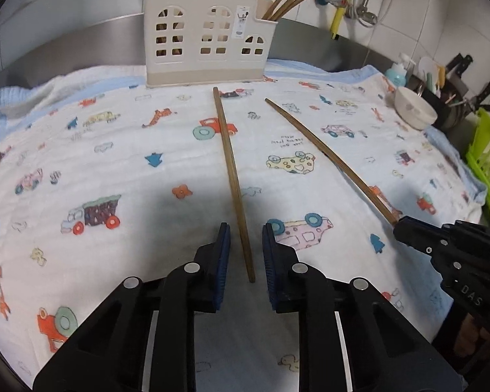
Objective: Organize utensils
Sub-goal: 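Grasp the last chopstick with the right tool while the left tool grasps one, then raise the left tool's chopstick over the holder while the right tool lowers its own in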
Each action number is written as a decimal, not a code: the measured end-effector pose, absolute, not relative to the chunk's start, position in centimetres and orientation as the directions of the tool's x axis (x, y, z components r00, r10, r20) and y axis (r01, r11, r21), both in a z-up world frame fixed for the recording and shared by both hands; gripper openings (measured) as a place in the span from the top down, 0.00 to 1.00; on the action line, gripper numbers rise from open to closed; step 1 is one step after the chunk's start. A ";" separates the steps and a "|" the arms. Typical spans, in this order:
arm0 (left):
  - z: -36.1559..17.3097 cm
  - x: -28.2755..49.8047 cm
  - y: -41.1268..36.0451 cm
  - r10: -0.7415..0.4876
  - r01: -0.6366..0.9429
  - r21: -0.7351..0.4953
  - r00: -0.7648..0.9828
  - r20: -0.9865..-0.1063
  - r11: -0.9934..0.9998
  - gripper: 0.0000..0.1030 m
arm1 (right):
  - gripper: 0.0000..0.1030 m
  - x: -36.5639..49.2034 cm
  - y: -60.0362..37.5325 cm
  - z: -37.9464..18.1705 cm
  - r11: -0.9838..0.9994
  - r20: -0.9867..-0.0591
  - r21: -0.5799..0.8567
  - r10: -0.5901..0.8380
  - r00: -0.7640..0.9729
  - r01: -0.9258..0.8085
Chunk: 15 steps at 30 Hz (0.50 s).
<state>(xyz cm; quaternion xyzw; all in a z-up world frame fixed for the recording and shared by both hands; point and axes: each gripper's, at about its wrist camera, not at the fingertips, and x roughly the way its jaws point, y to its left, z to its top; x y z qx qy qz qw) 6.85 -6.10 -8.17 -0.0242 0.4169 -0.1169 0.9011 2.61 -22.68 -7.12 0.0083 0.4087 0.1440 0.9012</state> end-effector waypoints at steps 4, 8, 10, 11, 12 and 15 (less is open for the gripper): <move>-8.1 7.5 -6.0 -0.192 0.173 -0.106 0.623 -0.759 0.979 0.95 | 0.94 2.6 -22.5 -7.2 0.957 -0.734 0.134 0.270 0.622 -0.258; -7.8 7.8 -5.6 -0.201 0.167 -0.122 0.614 -0.763 0.978 0.96 | 0.94 2.4 -22.6 -6.5 0.957 -0.722 0.133 0.272 0.636 -0.259; -7.4 7.6 -5.2 -0.218 0.160 -0.151 0.620 -0.753 0.976 0.96 | 0.94 2.3 -22.8 -5.8 0.956 -0.711 0.132 0.276 0.646 -0.262; -7.0 7.5 -4.9 -0.223 0.154 -0.161 0.628 -0.745 0.975 0.96 | 0.94 2.2 -22.9 -5.4 0.955 -0.704 0.129 0.277 0.654 -0.266; -6.6 7.4 -4.6 -0.227 0.150 -0.171 0.638 -0.736 0.974 0.97 | 0.94 2.2 -22.9 -5.0 0.955 -0.699 0.126 0.278 0.659 -0.269; -4.5 7.0 -3.6 -0.244 0.148 -0.196 0.680 -0.691 0.969 0.97 | 0.94 2.2 -23.1 -3.2 0.952 -0.670 0.116 0.285 0.685 -0.282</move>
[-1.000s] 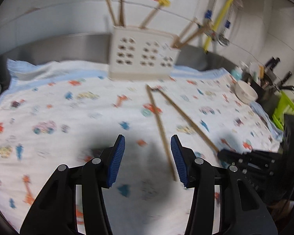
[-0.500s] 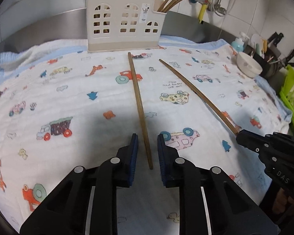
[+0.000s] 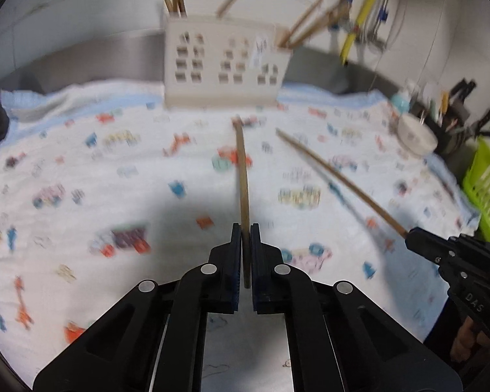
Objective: Organize utensils
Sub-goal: 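Raise the left tool's chopstick over the holder while the right tool lowers its own in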
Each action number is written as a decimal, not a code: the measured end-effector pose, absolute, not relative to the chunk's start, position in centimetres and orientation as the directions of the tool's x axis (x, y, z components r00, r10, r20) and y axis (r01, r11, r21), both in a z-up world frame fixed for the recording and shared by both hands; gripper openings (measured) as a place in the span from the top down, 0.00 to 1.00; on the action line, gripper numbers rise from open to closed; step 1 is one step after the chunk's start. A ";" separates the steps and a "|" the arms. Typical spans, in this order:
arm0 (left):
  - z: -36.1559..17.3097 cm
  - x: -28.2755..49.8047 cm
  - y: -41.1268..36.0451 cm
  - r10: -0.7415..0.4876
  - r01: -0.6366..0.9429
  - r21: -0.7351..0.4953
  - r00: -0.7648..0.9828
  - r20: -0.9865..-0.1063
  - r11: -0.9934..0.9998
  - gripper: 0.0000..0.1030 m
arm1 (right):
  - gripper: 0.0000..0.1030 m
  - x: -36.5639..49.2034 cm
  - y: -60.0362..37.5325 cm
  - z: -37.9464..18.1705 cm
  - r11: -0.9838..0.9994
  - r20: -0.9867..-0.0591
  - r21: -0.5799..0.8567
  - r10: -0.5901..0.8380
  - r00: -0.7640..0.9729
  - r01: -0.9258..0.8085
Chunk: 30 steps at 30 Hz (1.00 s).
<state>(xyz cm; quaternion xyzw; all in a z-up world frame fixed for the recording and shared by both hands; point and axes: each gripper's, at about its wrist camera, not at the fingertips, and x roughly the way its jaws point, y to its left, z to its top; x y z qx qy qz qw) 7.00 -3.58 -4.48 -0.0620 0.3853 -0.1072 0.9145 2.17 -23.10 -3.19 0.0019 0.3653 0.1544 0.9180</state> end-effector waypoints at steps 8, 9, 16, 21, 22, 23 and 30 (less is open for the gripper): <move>2.2 6.9 -1.8 -0.271 0.178 -0.222 0.806 -0.526 0.959 0.97 | 0.94 2.9 -23.4 3.3 0.937 -0.563 0.103 0.331 0.757 -0.334; 2.6 7.1 -1.8 -0.275 0.184 -0.221 0.811 -0.517 0.958 0.97 | 0.94 3.1 -23.4 3.8 0.934 -0.556 0.105 0.339 0.759 -0.341; 4.3 8.0 -1.8 -0.290 0.210 -0.216 0.835 -0.468 0.954 0.97 | 0.94 4.9 -23.1 7.4 0.913 -0.521 0.105 0.388 0.760 -0.394; 5.7 9.6 -1.7 -0.304 0.233 -0.204 0.831 -0.466 0.951 0.97 | 0.94 7.6 -22.7 10.0 0.898 -0.515 0.092 0.412 0.752 -0.430; 6.0 9.9 -1.7 -0.300 0.233 -0.197 0.831 -0.469 0.952 0.97 | 0.94 8.2 -22.6 10.7 0.898 -0.511 0.089 0.413 0.754 -0.432; 6.4 10.4 -1.7 -0.296 0.233 -0.188 0.830 -0.472 0.954 0.97 | 0.94 8.8 -22.6 11.5 0.897 -0.505 0.082 0.413 0.758 -0.434; 8.9 13.8 -1.0 -0.298 0.240 -0.181 0.833 -0.467 0.954 0.97 | 0.94 12.3 -22.1 16.8 0.903 -0.435 0.023 0.395 0.809 -0.428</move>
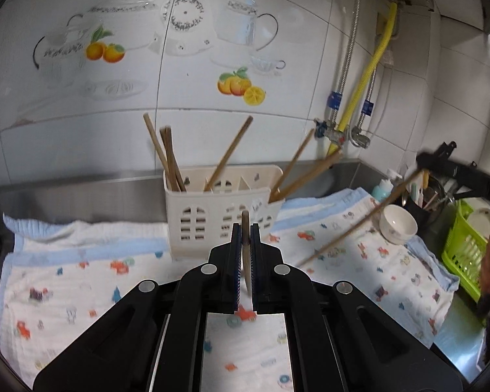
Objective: Organize utensils
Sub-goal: 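Raise the left tool's chopstick over the holder while the right tool lowers its own in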
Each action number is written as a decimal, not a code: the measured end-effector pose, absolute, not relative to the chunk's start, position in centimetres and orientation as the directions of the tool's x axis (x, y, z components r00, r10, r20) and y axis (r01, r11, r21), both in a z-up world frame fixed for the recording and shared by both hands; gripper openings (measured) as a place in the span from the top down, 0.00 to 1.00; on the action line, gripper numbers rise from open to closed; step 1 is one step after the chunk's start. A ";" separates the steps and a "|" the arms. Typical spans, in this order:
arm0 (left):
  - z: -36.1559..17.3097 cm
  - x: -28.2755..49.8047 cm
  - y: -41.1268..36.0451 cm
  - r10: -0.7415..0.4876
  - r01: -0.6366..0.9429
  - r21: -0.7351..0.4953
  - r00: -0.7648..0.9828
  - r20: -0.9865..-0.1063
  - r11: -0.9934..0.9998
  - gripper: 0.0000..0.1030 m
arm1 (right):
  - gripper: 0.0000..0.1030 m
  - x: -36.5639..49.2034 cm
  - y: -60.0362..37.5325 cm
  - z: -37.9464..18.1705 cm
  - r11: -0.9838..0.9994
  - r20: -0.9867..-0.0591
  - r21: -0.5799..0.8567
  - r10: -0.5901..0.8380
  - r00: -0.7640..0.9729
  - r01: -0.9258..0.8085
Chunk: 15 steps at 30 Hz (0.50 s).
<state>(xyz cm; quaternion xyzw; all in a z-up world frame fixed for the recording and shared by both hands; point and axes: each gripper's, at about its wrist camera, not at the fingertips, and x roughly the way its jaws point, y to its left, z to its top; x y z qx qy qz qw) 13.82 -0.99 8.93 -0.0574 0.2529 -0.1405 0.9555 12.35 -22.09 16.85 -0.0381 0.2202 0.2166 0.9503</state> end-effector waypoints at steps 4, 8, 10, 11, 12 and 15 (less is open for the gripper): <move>10.1 15.2 -1.1 -0.307 0.256 -0.171 0.832 -0.461 0.951 0.97 | 0.94 14.6 -21.5 19.4 0.906 -0.398 0.004 0.390 0.830 -0.423; 11.3 16.4 -0.9 -0.324 0.272 -0.178 0.831 -0.452 0.946 0.97 | 0.94 16.5 -21.1 21.6 0.907 -0.370 -0.004 0.390 0.843 -0.421; 12.2 16.7 -0.9 -0.323 0.277 -0.166 0.838 -0.440 0.946 0.97 | 0.94 17.4 -20.9 22.4 0.909 -0.359 -0.007 0.387 0.849 -0.417; 12.6 16.8 -0.8 -0.323 0.280 -0.161 0.843 -0.431 0.946 0.97 | 0.94 17.8 -20.8 22.6 0.911 -0.356 -0.011 0.382 0.853 -0.413; 13.4 16.9 -0.7 -0.323 0.282 -0.157 0.850 -0.417 0.946 0.97 | 0.94 18.3 -20.6 22.6 0.914 -0.352 -0.021 0.373 0.858 -0.406; 15.3 17.2 -0.6 -0.317 0.282 -0.146 0.870 -0.377 0.948 0.97 | 0.94 20.3 -20.0 21.5 0.912 -0.388 -0.020 0.370 0.844 -0.409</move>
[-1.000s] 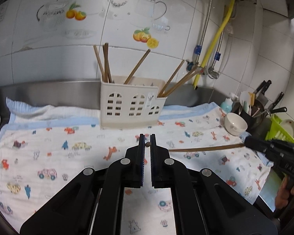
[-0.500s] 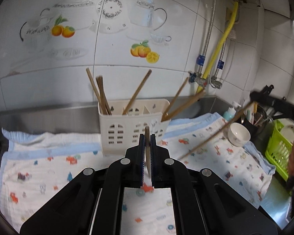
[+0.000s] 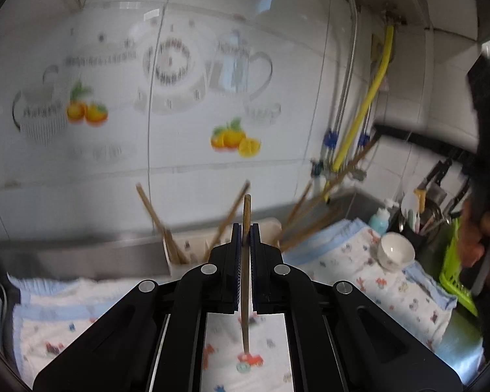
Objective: Organize utensils
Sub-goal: 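Raise the left tool's chopstick over the holder while the right tool lowers its own in, then push the left tool's chopstick down into the holder while the right tool releases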
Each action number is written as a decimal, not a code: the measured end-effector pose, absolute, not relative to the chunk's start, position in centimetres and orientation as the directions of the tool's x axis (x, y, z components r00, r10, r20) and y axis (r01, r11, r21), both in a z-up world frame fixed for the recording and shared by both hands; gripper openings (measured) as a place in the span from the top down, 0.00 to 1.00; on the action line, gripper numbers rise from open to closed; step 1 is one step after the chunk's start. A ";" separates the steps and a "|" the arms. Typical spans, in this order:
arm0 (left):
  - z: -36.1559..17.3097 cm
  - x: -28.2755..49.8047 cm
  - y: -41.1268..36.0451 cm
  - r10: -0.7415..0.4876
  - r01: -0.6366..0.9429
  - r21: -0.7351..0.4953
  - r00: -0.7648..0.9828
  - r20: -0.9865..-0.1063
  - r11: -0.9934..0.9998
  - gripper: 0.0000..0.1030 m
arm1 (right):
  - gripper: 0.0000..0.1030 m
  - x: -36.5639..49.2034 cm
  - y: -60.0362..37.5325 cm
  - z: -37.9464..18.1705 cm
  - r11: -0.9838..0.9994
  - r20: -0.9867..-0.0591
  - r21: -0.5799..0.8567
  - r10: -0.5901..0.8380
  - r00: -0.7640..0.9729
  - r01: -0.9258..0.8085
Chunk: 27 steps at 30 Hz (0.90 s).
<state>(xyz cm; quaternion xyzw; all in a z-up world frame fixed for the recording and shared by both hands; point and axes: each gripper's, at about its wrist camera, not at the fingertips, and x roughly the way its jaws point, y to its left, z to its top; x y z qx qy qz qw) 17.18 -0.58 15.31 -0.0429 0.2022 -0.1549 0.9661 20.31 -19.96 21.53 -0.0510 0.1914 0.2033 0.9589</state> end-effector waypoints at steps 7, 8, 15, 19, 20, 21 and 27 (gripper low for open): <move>20.7 18.1 -0.2 -0.282 0.267 -0.091 0.923 -0.263 0.959 0.97 | 0.94 24.1 -19.6 17.1 0.908 -0.493 0.031 0.377 0.784 -0.417; 21.2 18.3 -0.2 -0.271 0.259 -0.080 0.929 -0.251 0.963 0.97 | 0.93 24.3 -19.5 16.7 0.908 -0.501 0.032 0.377 0.779 -0.418; 23.7 20.5 -0.3 -0.206 0.203 -0.034 0.961 -0.187 0.979 0.97 | 0.88 24.3 -19.4 15.6 0.904 -0.507 0.009 0.372 0.778 -0.427; 23.6 21.7 -0.2 -0.204 0.198 -0.050 0.959 -0.199 0.979 0.97 | 0.88 23.6 -19.2 15.7 0.901 -0.497 -0.020 0.368 0.786 -0.434; 23.3 21.7 -0.2 -0.207 0.201 -0.048 0.957 -0.203 0.978 0.97 | 0.88 23.4 -19.3 15.7 0.898 -0.496 -0.017 0.374 0.784 -0.439; 23.0 21.7 -0.1 -0.210 0.204 -0.048 0.955 -0.211 0.978 0.97 | 0.88 23.3 -19.3 15.6 0.897 -0.495 -0.015 0.378 0.782 -0.442; 20.6 21.0 0.4 -0.226 0.218 -0.060 0.940 -0.257 0.974 0.97 | 0.87 22.6 -18.8 14.8 0.886 -0.500 0.001 0.402 0.767 -0.464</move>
